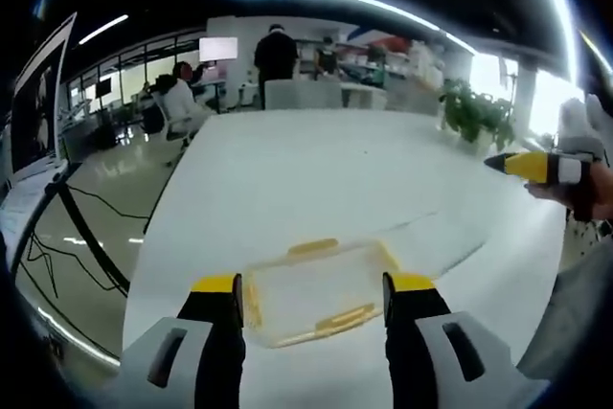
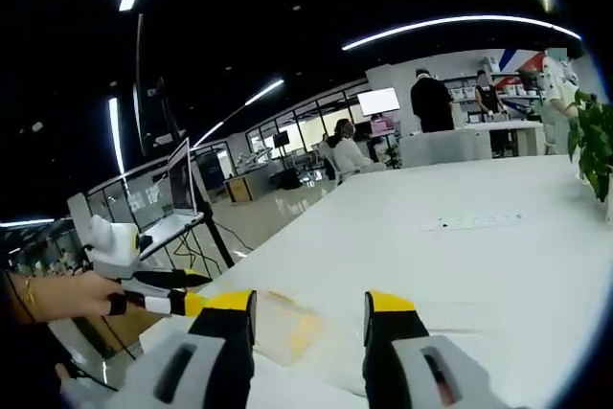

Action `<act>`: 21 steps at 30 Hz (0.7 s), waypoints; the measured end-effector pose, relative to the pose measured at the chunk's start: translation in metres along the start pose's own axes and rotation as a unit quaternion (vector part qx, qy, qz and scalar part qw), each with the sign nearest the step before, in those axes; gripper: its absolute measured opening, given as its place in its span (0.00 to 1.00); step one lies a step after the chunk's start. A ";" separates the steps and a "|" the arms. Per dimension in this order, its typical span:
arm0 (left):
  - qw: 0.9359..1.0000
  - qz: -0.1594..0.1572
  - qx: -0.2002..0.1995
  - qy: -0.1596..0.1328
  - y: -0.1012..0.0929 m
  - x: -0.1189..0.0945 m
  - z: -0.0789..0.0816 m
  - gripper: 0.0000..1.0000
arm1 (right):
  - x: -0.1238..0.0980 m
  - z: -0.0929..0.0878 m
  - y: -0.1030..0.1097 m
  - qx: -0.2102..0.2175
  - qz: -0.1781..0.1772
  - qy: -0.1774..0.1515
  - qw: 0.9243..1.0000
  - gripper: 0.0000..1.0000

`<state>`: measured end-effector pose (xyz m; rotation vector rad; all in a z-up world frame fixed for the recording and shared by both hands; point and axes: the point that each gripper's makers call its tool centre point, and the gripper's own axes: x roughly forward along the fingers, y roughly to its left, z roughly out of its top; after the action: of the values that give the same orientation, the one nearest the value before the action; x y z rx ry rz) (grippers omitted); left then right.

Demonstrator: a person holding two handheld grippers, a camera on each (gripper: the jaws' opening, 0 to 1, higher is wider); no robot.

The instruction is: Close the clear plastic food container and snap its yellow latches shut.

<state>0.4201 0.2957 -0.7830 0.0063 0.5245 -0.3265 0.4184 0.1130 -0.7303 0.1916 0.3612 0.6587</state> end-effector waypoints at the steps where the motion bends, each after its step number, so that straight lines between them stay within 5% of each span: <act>1: 1.000 0.002 -0.002 -0.001 0.003 0.000 0.001 0.57 | 0.004 -0.003 0.003 0.000 0.005 0.004 1.000 0.42; 21: 0.999 0.017 -0.028 0.019 0.030 0.020 -0.015 0.48 | 0.061 -0.035 0.025 -0.021 0.014 0.029 0.999 0.35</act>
<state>0.4383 0.3192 -0.8079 -0.0333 0.5700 -0.2784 0.4354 0.1727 -0.7710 0.1384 0.4000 0.6996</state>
